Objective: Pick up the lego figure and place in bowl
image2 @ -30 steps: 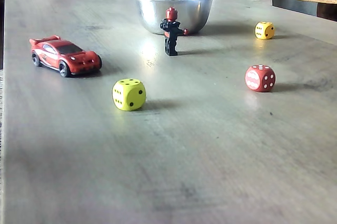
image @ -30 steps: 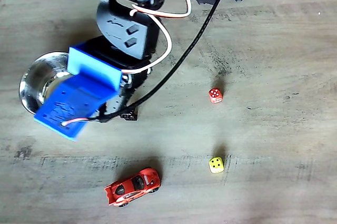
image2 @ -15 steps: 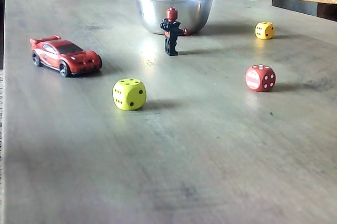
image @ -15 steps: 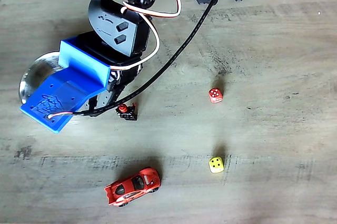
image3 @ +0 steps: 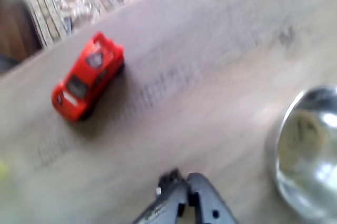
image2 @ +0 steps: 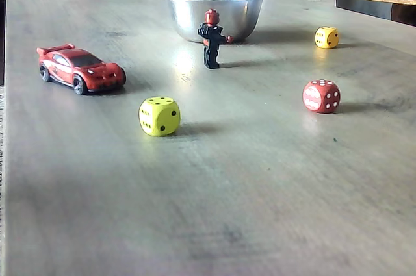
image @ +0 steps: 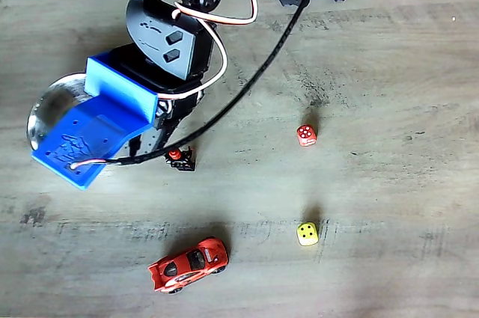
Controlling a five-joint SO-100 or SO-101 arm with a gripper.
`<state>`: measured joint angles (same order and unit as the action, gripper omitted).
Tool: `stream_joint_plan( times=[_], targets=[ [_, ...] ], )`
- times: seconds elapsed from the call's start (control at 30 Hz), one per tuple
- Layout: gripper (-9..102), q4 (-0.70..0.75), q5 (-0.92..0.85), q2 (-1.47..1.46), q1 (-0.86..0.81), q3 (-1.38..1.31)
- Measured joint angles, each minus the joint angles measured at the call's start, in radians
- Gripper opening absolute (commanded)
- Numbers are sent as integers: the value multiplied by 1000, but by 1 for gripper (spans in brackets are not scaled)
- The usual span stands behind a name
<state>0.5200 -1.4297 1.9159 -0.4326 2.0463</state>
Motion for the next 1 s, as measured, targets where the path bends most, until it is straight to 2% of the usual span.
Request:
stream_joint_plan(
  times=[0.2,0.57,0.73,1.0],
  targets=[
    [-1,179,0,0,0,-8],
    [-1,396,0,0,0,-158],
    [-1,453,0,0,0,-164],
    [-1,462,3,0,31,-164]
  ],
)
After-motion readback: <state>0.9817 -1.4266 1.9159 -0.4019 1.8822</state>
